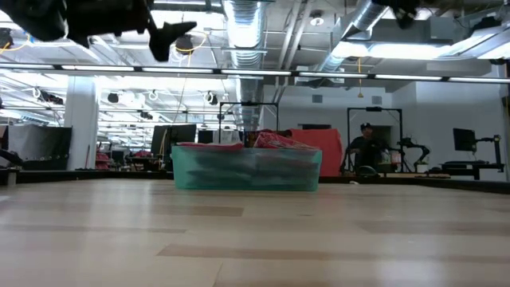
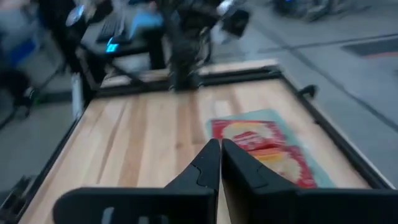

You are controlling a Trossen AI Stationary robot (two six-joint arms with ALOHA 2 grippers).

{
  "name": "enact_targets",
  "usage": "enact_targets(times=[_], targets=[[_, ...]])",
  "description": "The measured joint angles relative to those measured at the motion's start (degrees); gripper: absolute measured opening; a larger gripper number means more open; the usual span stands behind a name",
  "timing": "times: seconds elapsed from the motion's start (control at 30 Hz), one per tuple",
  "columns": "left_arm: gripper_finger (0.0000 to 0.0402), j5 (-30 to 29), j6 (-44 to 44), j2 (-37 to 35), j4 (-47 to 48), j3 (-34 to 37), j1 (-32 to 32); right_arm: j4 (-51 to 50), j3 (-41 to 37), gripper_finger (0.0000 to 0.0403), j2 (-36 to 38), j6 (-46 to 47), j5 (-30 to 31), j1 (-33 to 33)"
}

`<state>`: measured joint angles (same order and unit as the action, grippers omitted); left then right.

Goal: Sort popcorn bags into baskets
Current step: Return to Home Position

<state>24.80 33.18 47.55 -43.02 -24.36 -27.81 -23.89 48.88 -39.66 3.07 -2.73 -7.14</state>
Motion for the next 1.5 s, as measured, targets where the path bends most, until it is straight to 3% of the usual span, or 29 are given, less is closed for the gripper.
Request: enact_targets(times=[0.17,0.47,0.57,0.8,0.93,1.07,1.13,1.27,1.37,1.5], targets=[[0.0316,-4.63,-1.44,0.00,-1.54,3.64,-0.06,1.42,-10.27,0.0045,16.17,4.30,-0.23,-5.02],[0.0316,-3.08,-5.25,0.36,-1.33,4.09,-1.09,-1.03,-21.61,0.0042,39.47,8.02,-0.37,-6.56],[0.0316,-3.03,-6.63,0.47,1.07,4.09,-1.09,-3.50,-24.36,0.0042,39.15,10.37,-0.33,-6.28],[0.0316,-3.14,-8.26,0.81,6.07,4.50,-1.09,13.47,-33.41,0.0042,36.05,12.26,-0.94,-5.24],[0.0316,-4.92,-5.11,-0.98,-4.48,11.45,-1.18,17.54,-39.12,0.0042,36.97,15.32,-0.29,-4.86],[0.0316,-10.48,-0.51,-4.43,-14.03,21.84,-0.04,22.70,-43.06,0.0042,37.33,17.07,-0.32,-4.84],[0.0316,-12.83,0.06,-5.64,-14.64,23.72,0.89,23.73,-44.13,0.0042,37.31,17.03,-0.11,-4.89],[0.0316,-8.98,3.22,-9.16,-8.36,22.50,1.28,23.68,-44.74,0.0042,37.33,16.58,3.00,-5.45],[0.0316,-2.76,7.94,-14.08,-12.29,22.21,0.61,23.57,-44.76,0.0042,37.38,16.44,5.27,-6.22],[0.0316,-5.41,6.60,-24.30,-13.39,22.01,0.42,23.52,-44.76,0.0042,37.38,15.94,6.56,-7.39]])
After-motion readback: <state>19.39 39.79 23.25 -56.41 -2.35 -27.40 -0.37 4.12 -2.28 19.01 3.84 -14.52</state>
